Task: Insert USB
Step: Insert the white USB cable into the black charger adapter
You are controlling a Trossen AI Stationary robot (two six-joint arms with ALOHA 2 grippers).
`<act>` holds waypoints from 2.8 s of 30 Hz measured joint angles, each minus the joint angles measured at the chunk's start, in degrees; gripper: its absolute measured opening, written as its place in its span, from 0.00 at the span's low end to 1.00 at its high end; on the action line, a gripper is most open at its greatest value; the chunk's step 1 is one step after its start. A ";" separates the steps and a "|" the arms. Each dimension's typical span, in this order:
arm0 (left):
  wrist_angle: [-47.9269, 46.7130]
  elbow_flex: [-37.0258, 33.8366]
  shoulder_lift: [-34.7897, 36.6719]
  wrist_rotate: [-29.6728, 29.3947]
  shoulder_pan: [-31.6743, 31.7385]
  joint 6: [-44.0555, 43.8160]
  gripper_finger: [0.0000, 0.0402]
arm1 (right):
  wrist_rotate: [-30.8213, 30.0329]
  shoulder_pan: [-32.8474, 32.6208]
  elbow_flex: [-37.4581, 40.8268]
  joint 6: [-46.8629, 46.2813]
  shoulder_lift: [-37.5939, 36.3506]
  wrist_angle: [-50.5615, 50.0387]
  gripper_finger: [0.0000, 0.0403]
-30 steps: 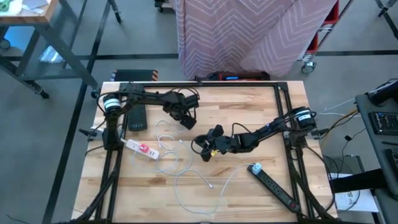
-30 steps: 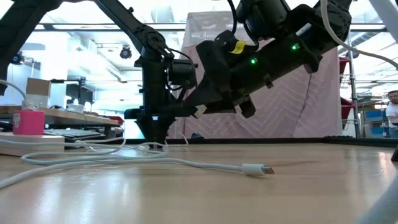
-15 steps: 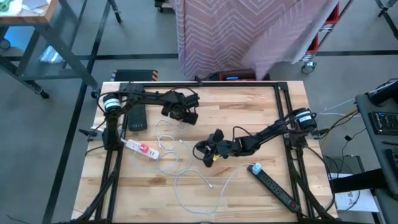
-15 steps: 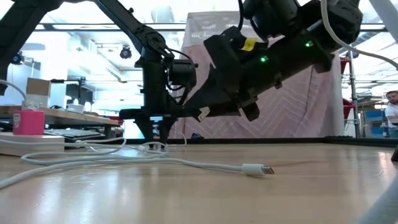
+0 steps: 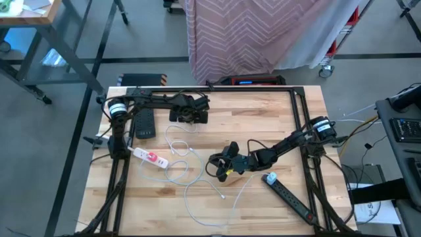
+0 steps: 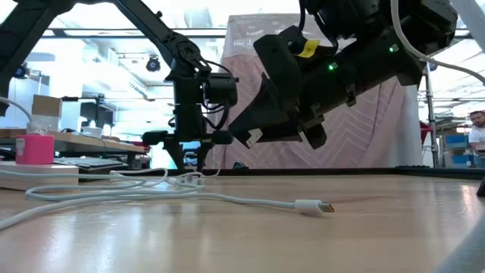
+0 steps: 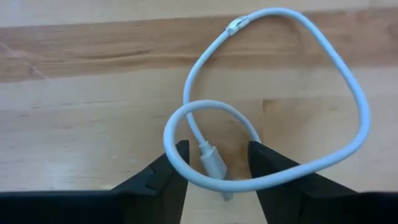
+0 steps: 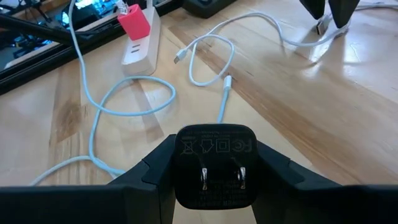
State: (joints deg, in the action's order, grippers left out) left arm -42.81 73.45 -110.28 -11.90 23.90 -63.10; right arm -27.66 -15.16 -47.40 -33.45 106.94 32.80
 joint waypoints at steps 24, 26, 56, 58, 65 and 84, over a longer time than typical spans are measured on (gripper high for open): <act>12.71 -4.94 0.09 -3.61 0.38 0.96 0.12 | 0.05 -0.83 0.00 0.02 0.02 -1.33 0.33; 11.91 -4.92 0.08 -3.49 -0.37 4.91 0.04 | 0.07 -0.85 0.00 0.01 0.02 -1.55 0.33; 12.24 -4.00 1.75 10.39 -2.34 16.66 0.41 | 0.21 -0.85 0.04 -0.44 0.02 -2.56 0.33; 12.87 -4.00 1.66 11.37 -1.55 15.92 0.40 | 0.53 -0.85 0.04 -0.46 0.02 -2.60 0.33; 12.49 -3.98 1.69 16.90 1.07 17.01 0.35 | 0.63 -0.83 0.07 -0.45 0.02 -2.74 0.33; 7.30 -3.89 15.67 12.46 2.58 17.78 0.45 | 0.66 -0.04 0.07 0.00 0.04 -2.95 0.33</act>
State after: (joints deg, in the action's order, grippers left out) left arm -35.51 69.56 -94.61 0.56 26.48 -45.32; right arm -27.00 -15.20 -47.33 -33.45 106.98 29.85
